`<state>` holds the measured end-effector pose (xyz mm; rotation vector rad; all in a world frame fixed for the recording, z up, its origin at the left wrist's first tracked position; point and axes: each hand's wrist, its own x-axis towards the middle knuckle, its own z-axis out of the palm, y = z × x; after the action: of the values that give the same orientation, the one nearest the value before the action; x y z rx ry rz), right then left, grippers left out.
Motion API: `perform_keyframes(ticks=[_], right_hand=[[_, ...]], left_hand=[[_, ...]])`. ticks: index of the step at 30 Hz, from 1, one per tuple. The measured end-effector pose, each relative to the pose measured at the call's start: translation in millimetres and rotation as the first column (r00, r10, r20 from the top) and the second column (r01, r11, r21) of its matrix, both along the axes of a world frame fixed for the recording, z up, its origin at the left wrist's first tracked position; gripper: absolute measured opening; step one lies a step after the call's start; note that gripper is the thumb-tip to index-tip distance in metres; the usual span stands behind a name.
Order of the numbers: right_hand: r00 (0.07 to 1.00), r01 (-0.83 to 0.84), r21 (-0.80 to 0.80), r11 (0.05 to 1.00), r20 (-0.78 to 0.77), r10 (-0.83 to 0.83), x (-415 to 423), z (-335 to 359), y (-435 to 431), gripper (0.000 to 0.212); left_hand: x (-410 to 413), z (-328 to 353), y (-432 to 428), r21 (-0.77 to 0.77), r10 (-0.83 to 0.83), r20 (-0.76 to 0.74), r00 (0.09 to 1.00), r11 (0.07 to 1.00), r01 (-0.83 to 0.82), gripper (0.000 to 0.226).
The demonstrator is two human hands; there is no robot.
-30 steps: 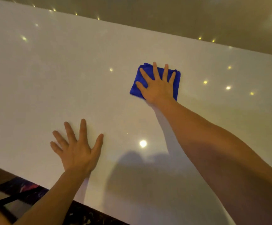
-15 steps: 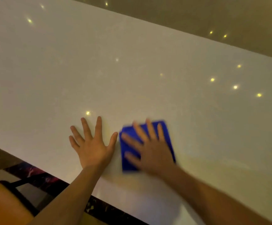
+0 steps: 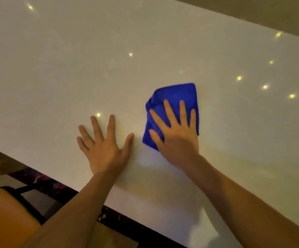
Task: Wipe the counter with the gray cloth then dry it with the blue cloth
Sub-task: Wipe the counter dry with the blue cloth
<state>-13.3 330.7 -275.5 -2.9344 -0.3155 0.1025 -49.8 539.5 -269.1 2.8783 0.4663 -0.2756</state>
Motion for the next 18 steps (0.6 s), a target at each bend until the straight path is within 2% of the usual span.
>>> perform_keyframes(ticks=[4,8,10,12,16,18], right_hand=[[0.991,-0.076,-0.031,0.997,-0.117,0.072,-113.9,-1.7,-1.7,0.062],[0.979,-0.135,0.000,0.991,-0.157,0.133,-121.1,6.5,-4.4,0.061],[0.987,-0.121,0.012,0.993,-0.106,0.122,-84.0,12.7,-5.4,0.061],[0.998,-0.029,0.010,1.000,-0.058,0.029,-19.3,12.3,-4.2,0.061],[0.985,0.109,-0.055,0.993,-0.126,-0.115,115.5,10.8,2.7,0.067],[0.983,0.119,-0.094,0.988,-0.126,-0.130,145.2,10.1,7.7,0.070]], left_hand=[[0.0,1.9,-1.5,0.007,-0.011,0.000,1.000,1.000,0.011,0.085],[-1.8,4.1,-2.9,0.026,0.002,-0.019,1.000,1.000,-0.002,0.084],[-0.8,4.0,-3.1,0.022,-0.005,-0.020,1.000,1.000,0.005,0.084],[-0.1,3.3,-1.5,0.023,-0.009,-0.025,1.000,1.000,0.010,0.084],[-1.7,-6.2,2.8,0.035,-0.011,0.019,1.000,0.999,0.011,0.084],[-0.2,-9.9,4.4,0.037,-0.008,0.041,0.999,0.999,0.007,0.084]])
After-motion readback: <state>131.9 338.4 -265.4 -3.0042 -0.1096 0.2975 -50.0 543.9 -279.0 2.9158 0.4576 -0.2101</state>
